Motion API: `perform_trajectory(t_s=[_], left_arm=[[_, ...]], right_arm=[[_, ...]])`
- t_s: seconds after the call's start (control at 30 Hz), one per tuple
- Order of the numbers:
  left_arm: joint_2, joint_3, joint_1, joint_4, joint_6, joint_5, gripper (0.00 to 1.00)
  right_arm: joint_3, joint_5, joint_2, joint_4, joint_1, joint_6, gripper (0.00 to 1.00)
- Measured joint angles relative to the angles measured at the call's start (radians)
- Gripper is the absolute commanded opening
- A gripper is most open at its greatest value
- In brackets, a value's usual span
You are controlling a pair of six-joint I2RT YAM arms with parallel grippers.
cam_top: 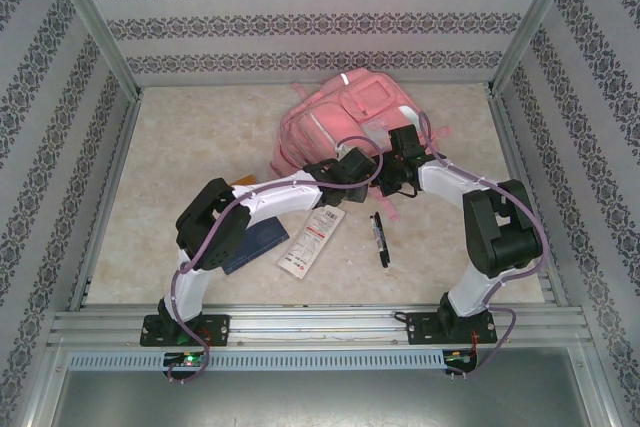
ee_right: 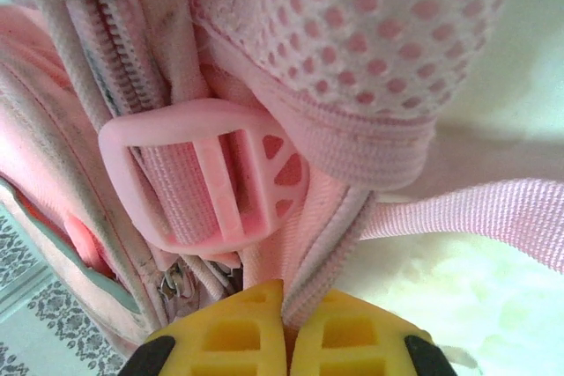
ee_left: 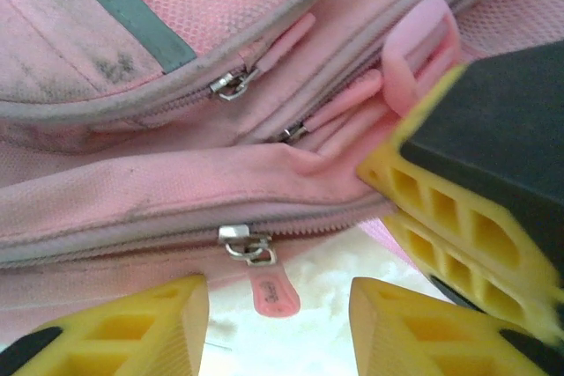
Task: Pack books, pencil case, and school supplies into a backpack
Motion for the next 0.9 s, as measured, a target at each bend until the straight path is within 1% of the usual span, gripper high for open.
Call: perform_trajectory(t_s=[0.07, 0.3, 0.33, 0.47, 0.63, 0.77, 0.9], left_arm=[[0.007, 0.0, 0.005, 0.0, 0.001, -0.007, 0.29], [0.012, -0.003, 0.006, 0.001, 0.051, -0.032, 0.01], [0.01, -0.009, 0.006, 0.003, 0.062, -0.032, 0.0], [-0.033, -0.054, 0.006, 0.005, 0.112, -0.027, 0.0], [-0.171, -0.167, 0.022, 0.019, 0.187, -0.004, 0.0], [-0.301, -0.29, 0.089, 0.054, 0.236, 0.044, 0.0], [-0.355, -0.398, 0.184, 0.093, 0.266, 0.122, 0.0]], right_arm=[[0.0, -0.001, -0.006, 0.0, 0.008, 0.005, 0.0], [0.0, 0.004, -0.03, -0.013, 0.014, 0.008, 0.0], [0.0, 0.007, -0.034, -0.016, 0.014, 0.008, 0.0], [0.0, 0.024, -0.055, -0.036, 0.013, 0.003, 0.0], [0.0, 0.03, -0.084, -0.071, -0.002, -0.026, 0.0], [0.0, 0.044, -0.1, -0.099, -0.035, -0.055, 0.0], [0.0, 0.048, -0.106, -0.114, -0.068, -0.076, 0.0]])
